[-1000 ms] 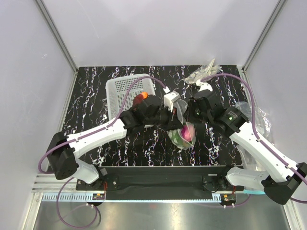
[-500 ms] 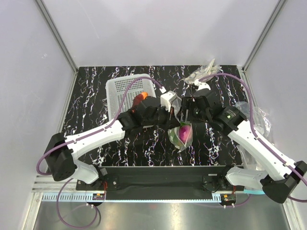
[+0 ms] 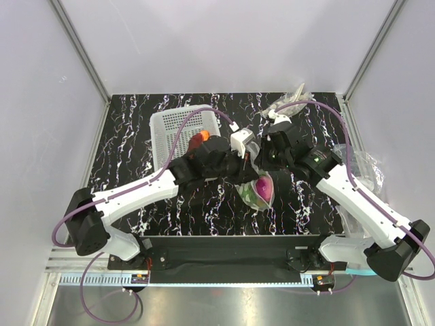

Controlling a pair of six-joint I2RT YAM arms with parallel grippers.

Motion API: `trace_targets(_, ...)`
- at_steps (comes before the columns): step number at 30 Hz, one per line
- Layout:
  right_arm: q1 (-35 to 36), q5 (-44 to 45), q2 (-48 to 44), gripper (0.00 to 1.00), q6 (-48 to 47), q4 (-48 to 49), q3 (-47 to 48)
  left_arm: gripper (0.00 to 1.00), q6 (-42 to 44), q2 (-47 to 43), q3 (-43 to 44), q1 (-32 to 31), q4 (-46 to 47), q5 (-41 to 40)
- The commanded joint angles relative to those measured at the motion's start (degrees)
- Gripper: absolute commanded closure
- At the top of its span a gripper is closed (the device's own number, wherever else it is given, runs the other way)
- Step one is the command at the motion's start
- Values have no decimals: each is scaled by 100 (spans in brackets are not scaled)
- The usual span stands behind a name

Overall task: Place the food in the zip-top bag and seal the zipper
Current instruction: Zip the zipper food storage bag at the center of the board.

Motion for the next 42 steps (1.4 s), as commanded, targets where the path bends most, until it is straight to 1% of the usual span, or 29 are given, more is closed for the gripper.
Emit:
trace_targets(1,-2,154,53,100,-142,-111,242,91,-113,59,366,-61,800,329)
trace_targets(2,-2,215,79,100,-159,-180,251,88,-113,77,384,-61,809,355)
trace_targets(3,-2,225,80,100,-229,-190,242,77,-105,69,392,-70,775,356)
trace_targets(4,-2,242,71,100,-264,-199,207,71,-70,51,393,-53,757,356)
trace_targets(5,-11,269,45,100,-274,-181,181,61,-61,8,375,-52,722,321)
trace_targets(6,-28,269,27,100,-361,-181,155,51,-35,-132,323,-52,600,260)
trace_targets(7,-54,225,9,100,-422,-164,128,36,35,-238,253,-18,538,224)
trace_targets(8,-142,147,-34,100,-493,-111,102,29,71,-361,174,0,493,180)
trace_targets(10,-247,-82,-78,100,-669,-58,40,20,141,-826,-124,157,388,101)
trace_targets(12,-362,-319,-140,100,-844,-5,23,18,185,-1273,-301,333,213,153)
trace_targets(13,-388,-416,-149,100,-888,-23,31,17,203,-1415,-441,569,160,188)
trace_targets(14,-415,-678,-158,100,-950,-14,31,17,212,-1539,-538,693,124,250)
trace_targets(15,-432,-741,-175,100,-1063,-14,40,16,229,-1783,-643,816,141,372)
trace_targets(17,-441,-1362,-219,100,-1205,56,58,14,308,-1970,-1020,1142,255,443)
trace_targets(19,-450,-1672,-263,100,-1363,135,75,13,335,-2128,-1320,1483,597,680)
trace_targets(20,-450,-1917,-263,100,-1416,109,101,12,317,-2172,-1608,1590,981,916)
trace_targets(22,-459,-2121,-228,100,-1442,-100,259,12,326,-2269,-1926,1801,1405,1041)
trace_targets(23,-459,-2322,-141,100,-1443,-189,338,12,378,-2295,-2215,1819,1859,1137)
trace_targets(26,-459,-2596,-44,100,-1408,-444,567,12,493,-2322,-2629,1837,2556,1330)
trace_targets(27,-459,-2631,-17,100,-1416,-497,628,12,510,-2322,-2892,1846,3080,1514)
trace_targets(28,-459,-2666,0,100,-1416,-602,664,12,511,-2322,-3051,1837,3355,1585)
trace_targets(29,-450,-2684,53,100,-1425,-673,699,12,502,-2322,-3183,1846,3845,1586)
trace_targets(30,-459,-2719,71,100,-1434,-717,760,13,502,-2322,-3419,1846,4059,1586)
trace_targets(32,-450,-2816,149,100,-1443,-858,796,14,624,-2287,-3536,1837,4524,1673)
trace_targets(35,-450,-3000,281,100,-1512,-1060,849,17,897,-2060,-3545,1837,4737,1936)
trace_targets(39,-459,-3308,308,100,-1548,-1069,770,19,1151,-1787,-3308,1846,4606,1876)
trace_targets(42,-459,-3484,291,100,-1583,-1078,717,22,1319,-1637,-3211,1846,4667,2025)
